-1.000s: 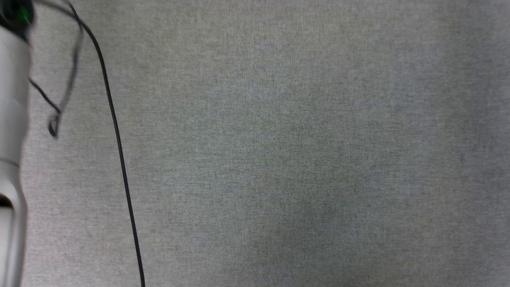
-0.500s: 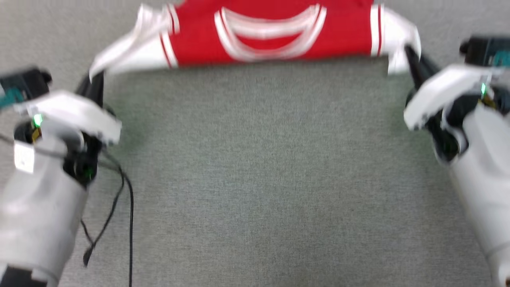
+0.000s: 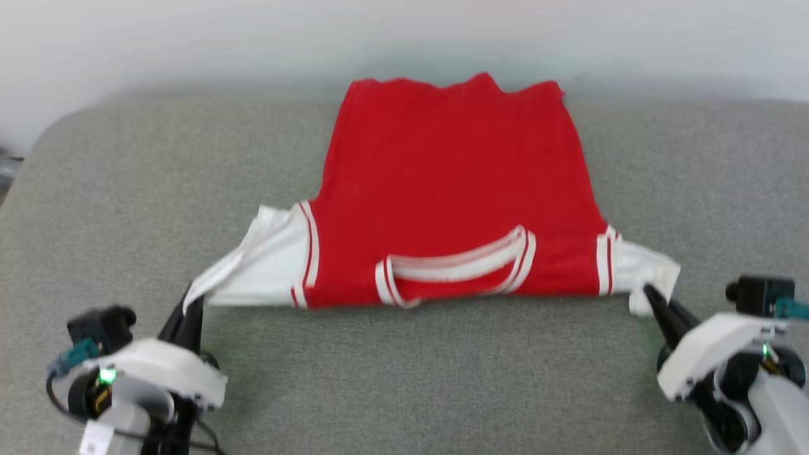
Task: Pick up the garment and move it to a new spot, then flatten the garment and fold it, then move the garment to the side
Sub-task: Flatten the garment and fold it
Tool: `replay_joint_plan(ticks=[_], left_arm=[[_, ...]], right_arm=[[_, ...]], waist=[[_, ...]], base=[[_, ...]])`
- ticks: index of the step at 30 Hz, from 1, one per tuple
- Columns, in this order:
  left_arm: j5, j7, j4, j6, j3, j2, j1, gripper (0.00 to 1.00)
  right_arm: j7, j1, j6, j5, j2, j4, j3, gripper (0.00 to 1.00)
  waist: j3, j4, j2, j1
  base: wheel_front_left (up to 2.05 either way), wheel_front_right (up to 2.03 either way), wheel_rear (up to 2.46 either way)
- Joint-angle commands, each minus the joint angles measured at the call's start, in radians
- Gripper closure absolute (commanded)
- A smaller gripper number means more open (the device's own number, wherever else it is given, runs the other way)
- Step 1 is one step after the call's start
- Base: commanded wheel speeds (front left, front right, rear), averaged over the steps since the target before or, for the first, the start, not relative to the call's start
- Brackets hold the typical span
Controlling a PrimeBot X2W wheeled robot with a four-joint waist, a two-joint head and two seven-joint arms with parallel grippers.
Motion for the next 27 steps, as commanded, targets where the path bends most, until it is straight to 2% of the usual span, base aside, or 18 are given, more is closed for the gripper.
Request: replay_joint_plan(ticks=[1,6,13,18,23,24,25,26,27], left_arm=[[0.009,-0.007,-0.015,0.012,0.015,0.005,0.04,1.0],[0.04,-0.007,-0.124,0.06,0.055,-0.011,0.211,1.0],[0.049,-0.007,-0.197,0.116,0.048,-0.021,0.394,1.0],[0.076,-0.007,-0.246,0.139,0.047,-0.032,0.465,1.0],[0.098,-0.007,-0.283,0.144,0.037,-0.035,0.485,1.0],[0.102,-0.007,-0.29,0.145,0.035,-0.036,0.482,1.0],[0.106,-0.007,-0.297,0.144,0.032,-0.036,0.476,1.0],[0.111,-0.007,-0.302,0.145,0.029,-0.037,0.469,1.0],[0.115,-0.007,-0.309,0.143,0.026,-0.038,0.46,1.0]], right_arm=[[0.006,0.042,-0.002,-0.005,-0.005,-0.016,-0.013,1.0],[0.067,0.233,-0.002,-0.03,0.017,-0.137,-0.068,1.0],[0.189,0.449,-0.002,-0.101,0.054,-0.286,-0.15,1.0],[0.247,0.561,-0.002,-0.172,0.099,-0.372,-0.204,1.0],[0.29,0.612,-0.002,-0.253,0.124,-0.455,-0.239,1.0],[0.291,0.613,-0.002,-0.27,0.127,-0.471,-0.245,0.83],[0.288,0.609,-0.002,-0.278,0.132,-0.488,-0.252,0.74],[0.287,0.604,-0.002,-0.283,0.139,-0.5,-0.259,0.0],[0.29,0.599,-0.002,-0.288,0.142,-0.511,-0.26,0.0]], waist=[[-0.034,0.006,-0.0001,0.0003],[-0.078,0.002,-0.0001,0.0003],[-0.13,-0.01,-0.0001,0.0003],[-0.15,-0.007,-0.0001,0.0003],[-0.142,-0.002,-0.0001,0.0003],[-0.138,-0.001,-0.0001,0.0003],[-0.135,0.001,-0.0001,0.0003],[-0.13,0.002,-0.0001,0.0003],[-0.126,0.005,-0.0001,0.0003]], base=[[0.0,0.0,0.0],[0.0,0.0,0.0],[0.0,0.0,0.0],[0.0,0.0,0.0],[0.0,0.0,0.0],[0.0,0.0,0.0],[0.0,0.0,0.0],[0.0,0.0,0.0],[0.0,0.0,0.0]])
